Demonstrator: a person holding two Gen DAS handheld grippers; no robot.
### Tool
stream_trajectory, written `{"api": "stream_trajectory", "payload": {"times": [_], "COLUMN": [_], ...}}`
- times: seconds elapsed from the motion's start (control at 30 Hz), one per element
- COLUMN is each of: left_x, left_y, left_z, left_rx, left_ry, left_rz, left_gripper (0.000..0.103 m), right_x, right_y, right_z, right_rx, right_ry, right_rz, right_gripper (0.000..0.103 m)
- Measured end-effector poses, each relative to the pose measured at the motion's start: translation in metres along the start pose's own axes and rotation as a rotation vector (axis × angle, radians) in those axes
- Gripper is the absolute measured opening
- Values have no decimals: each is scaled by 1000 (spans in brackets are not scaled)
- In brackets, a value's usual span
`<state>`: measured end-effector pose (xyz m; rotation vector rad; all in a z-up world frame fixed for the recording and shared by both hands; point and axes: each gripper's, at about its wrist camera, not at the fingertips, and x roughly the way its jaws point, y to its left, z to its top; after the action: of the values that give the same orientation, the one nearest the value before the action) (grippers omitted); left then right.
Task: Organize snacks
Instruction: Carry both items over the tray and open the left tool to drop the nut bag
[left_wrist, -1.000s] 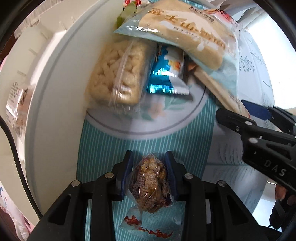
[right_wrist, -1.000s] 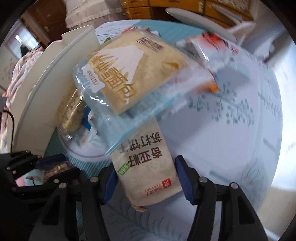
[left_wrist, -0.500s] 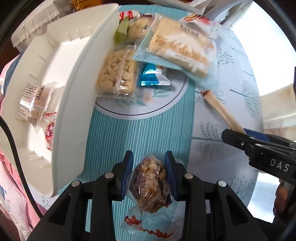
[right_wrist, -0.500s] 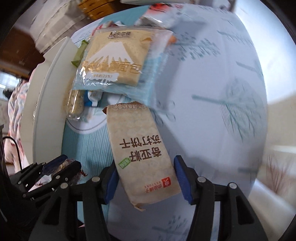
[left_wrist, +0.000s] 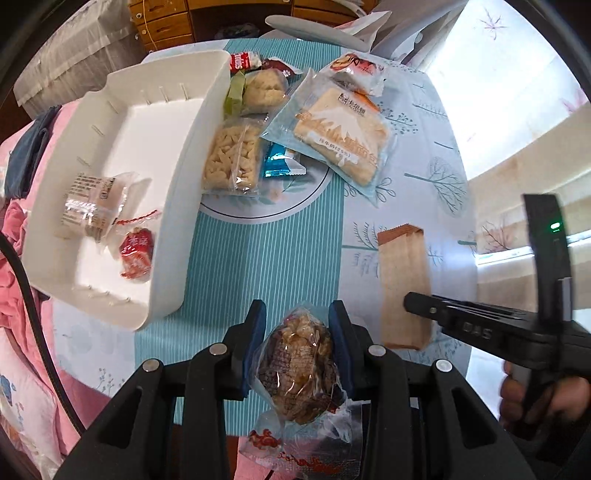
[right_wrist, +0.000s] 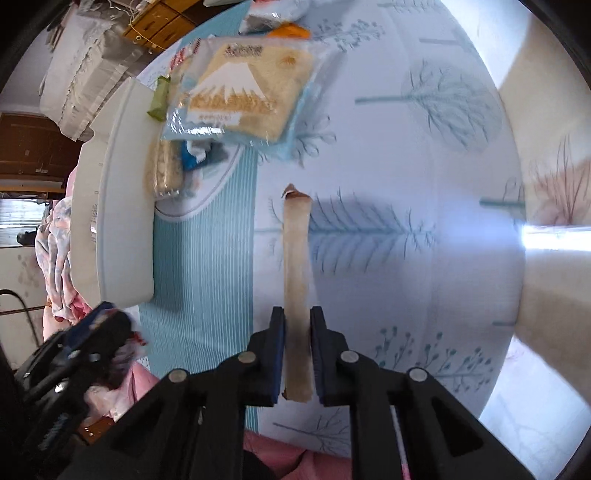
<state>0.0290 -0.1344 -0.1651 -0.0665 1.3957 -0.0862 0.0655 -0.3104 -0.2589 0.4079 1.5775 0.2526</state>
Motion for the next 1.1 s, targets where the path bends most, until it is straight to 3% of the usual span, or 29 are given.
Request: {"api": "stream_trajectory", "payload": {"times": [0.33,0.67,1.1], "left_x": [-52,-81,-89], "left_y": [25,63,150], "left_z": [-2,16,45], "left_rx": [-75,-105,-47], "left_ry": [-85,-145,-143], "left_rz": [-2,-39,-68], "left_gripper": [34,34,34], "right_x": [-28,-44,-47], "right_y": [6,10,95], "right_z": [-18,-21,-22], "right_rx": [-37,-12,17], "right_ry": [-116,-201,-325], "right_rz": [153,176,240], "right_gripper": [13,13,13]}}
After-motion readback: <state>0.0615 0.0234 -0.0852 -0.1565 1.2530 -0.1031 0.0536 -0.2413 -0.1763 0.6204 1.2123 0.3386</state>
